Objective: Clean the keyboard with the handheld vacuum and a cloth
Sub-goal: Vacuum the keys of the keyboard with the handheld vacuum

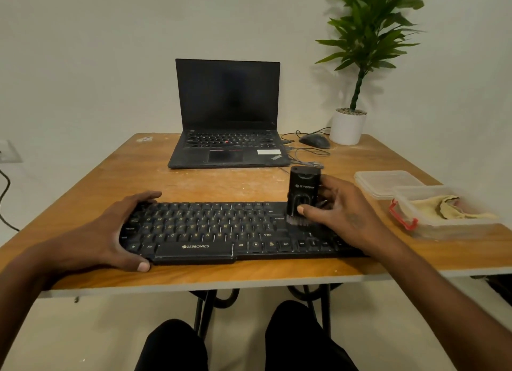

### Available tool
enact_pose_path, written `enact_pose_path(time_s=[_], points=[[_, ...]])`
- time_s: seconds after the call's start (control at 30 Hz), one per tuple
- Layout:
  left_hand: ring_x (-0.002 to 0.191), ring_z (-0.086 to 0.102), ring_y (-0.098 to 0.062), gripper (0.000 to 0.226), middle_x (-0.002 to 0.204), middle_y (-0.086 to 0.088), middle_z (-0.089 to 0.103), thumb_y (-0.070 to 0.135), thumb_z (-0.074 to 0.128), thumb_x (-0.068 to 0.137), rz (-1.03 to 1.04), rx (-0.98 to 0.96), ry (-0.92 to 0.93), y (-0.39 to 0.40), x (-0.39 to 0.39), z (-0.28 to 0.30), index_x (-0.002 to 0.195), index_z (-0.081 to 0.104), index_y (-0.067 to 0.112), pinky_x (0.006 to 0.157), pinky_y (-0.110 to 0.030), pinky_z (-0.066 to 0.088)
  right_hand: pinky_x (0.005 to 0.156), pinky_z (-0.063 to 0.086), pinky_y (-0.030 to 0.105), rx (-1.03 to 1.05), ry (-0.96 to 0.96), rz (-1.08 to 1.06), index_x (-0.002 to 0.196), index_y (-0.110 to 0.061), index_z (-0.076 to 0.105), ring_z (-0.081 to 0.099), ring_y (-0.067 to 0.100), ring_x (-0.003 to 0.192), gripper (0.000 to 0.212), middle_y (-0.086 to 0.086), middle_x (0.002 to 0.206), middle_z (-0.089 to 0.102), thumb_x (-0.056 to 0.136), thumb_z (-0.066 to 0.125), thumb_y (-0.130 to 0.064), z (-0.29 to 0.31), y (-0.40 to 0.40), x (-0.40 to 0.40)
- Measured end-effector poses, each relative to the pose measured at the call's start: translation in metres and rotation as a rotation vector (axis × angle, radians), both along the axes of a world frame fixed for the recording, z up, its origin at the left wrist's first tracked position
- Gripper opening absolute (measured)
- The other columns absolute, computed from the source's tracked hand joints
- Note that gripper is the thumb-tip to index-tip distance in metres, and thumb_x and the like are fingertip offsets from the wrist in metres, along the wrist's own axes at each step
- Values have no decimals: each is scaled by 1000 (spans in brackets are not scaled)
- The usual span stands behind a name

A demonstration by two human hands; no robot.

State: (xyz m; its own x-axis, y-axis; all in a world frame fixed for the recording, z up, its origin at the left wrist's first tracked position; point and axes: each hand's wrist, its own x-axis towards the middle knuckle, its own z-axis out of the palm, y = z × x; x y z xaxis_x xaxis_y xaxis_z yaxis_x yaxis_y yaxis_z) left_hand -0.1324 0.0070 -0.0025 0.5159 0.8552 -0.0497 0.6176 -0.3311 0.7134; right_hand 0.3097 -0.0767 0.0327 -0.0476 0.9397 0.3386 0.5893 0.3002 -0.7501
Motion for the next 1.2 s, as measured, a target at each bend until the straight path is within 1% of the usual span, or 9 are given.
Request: enact_pose_path(time_s=[0.1,0.23,0.47,0.7,0.8,0.87,0.97,1.07,1.2], points=[[134,46,-11,139,151,22,35,68,100,36,-5,-17,-5,0,-2,-1,151,22,67,112,-45,48,93,48,22,35,-41,-17,138,-31,55,56,5,122,58,-14,130,64,87,78,-20,1,26,-4],[134,47,-11,138,150,22,37,67,101,36,3,-23,-27,0,-2,-5,151,24,65,113,-46,47,77,43,2,37,-36,-17,136,-35,53,52,-18,103,57,-27,119,59,87,78,-18,4,23,-8],[124,45,9,136,135,43,37,72,97,32,9,13,-20,0,0,-6,147,25,67,98,-27,46,87,52,13,13,0,23,133,-34,59,65,-5,109,57,-19,118,71,83,81,-17,-7,-42,0],[130,48,-8,140,144,29,39,72,98,30,9,13,-5,3,-2,-3,149,25,66,106,-40,48,91,49,14,67,-53,-31,136,-28,58,57,-6,118,54,-24,121,64,87,78,-19,-4,3,-7],[131,48,-8,141,144,28,39,71,98,31,1,16,-4,3,-2,-3,151,24,64,105,-38,47,76,43,2,87,-68,-51,139,-24,56,54,-21,97,55,-30,112,58,88,77,-16,-1,26,-16],[131,47,-8,140,144,27,40,70,99,31,1,16,-12,4,-2,-4,150,25,65,105,-37,47,78,42,4,90,-65,-59,140,-22,56,56,-13,98,55,-23,114,59,89,76,-15,0,32,-20],[130,46,-5,138,142,30,39,70,98,32,-3,14,-28,5,-3,-6,149,26,65,103,-34,46,96,47,25,72,-52,-25,140,-26,54,55,8,123,57,-22,122,59,89,76,-18,-3,25,-20],[130,46,-4,138,142,32,39,71,98,32,-8,22,-37,6,-4,-9,149,25,65,105,-35,45,101,52,39,56,-48,2,137,-33,55,57,12,127,55,-19,130,63,87,76,-23,-6,3,-14],[130,46,-4,137,142,31,40,70,98,33,-13,37,-35,10,-5,-11,149,25,65,105,-35,46,92,56,24,23,-10,35,139,-25,56,63,1,115,58,-15,126,68,86,78,-19,-9,-28,0]])
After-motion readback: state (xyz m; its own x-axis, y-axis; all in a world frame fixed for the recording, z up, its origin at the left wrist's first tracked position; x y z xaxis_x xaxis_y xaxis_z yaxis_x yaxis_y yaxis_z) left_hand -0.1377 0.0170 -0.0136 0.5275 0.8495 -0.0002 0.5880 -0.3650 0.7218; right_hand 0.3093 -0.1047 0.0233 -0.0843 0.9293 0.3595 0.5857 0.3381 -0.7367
